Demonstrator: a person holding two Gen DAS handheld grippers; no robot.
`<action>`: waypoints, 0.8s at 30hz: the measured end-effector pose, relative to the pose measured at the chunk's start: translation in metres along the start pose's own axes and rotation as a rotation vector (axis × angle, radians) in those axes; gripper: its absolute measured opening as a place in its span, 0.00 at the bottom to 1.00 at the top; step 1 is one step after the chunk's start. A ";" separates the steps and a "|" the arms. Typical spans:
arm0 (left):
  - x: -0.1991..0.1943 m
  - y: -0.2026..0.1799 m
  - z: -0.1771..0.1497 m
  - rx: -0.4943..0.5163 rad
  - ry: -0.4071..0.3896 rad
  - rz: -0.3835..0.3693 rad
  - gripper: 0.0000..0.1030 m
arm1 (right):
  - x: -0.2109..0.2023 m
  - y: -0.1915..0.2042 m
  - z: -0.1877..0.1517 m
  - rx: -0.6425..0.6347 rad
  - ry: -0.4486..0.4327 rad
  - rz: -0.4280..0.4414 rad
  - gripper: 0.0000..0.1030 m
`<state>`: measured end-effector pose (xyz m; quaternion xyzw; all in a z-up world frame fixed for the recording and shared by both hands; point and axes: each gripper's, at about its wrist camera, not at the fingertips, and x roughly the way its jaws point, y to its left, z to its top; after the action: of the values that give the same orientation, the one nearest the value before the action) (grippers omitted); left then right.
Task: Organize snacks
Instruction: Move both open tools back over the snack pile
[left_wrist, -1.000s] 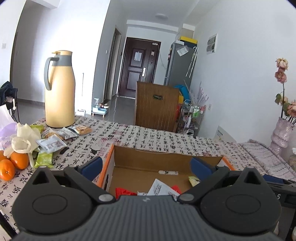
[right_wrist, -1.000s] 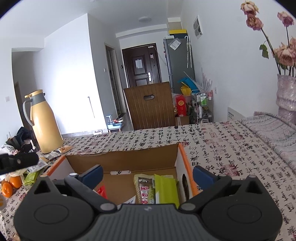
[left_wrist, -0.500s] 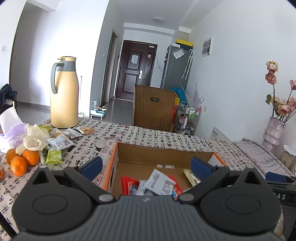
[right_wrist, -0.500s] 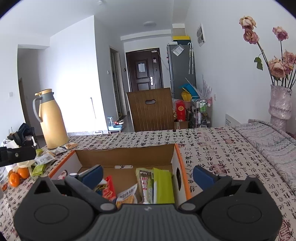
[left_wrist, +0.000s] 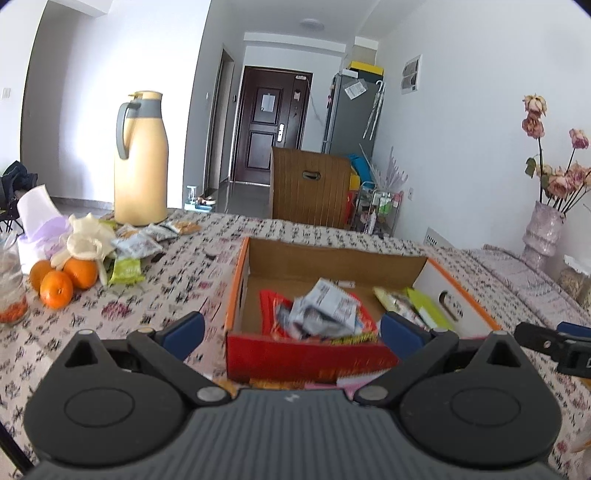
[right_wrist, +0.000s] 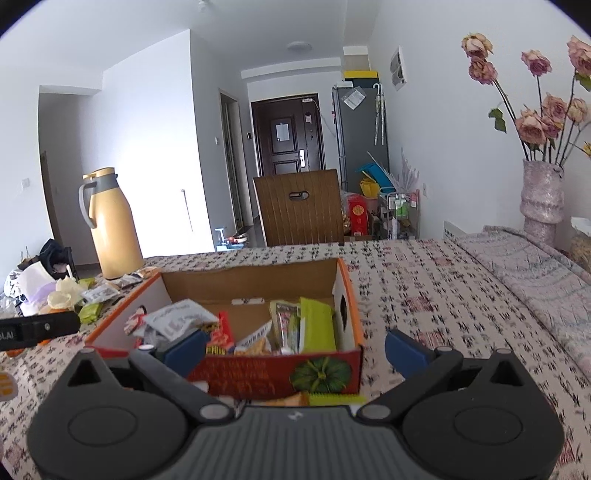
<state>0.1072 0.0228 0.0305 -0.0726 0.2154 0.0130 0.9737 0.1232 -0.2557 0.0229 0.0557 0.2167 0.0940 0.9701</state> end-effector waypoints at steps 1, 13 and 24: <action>-0.001 0.001 -0.005 0.002 0.006 0.003 1.00 | -0.002 -0.001 -0.004 0.001 0.004 -0.001 1.00; -0.007 0.023 -0.050 -0.023 0.107 0.007 1.00 | -0.020 -0.005 -0.058 0.016 0.062 -0.012 1.00; -0.014 0.023 -0.056 -0.022 0.117 -0.009 1.00 | -0.019 -0.008 -0.074 0.015 0.097 -0.048 1.00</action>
<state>0.0700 0.0379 -0.0176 -0.0848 0.2714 0.0067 0.9587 0.0759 -0.2620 -0.0371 0.0530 0.2655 0.0718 0.9600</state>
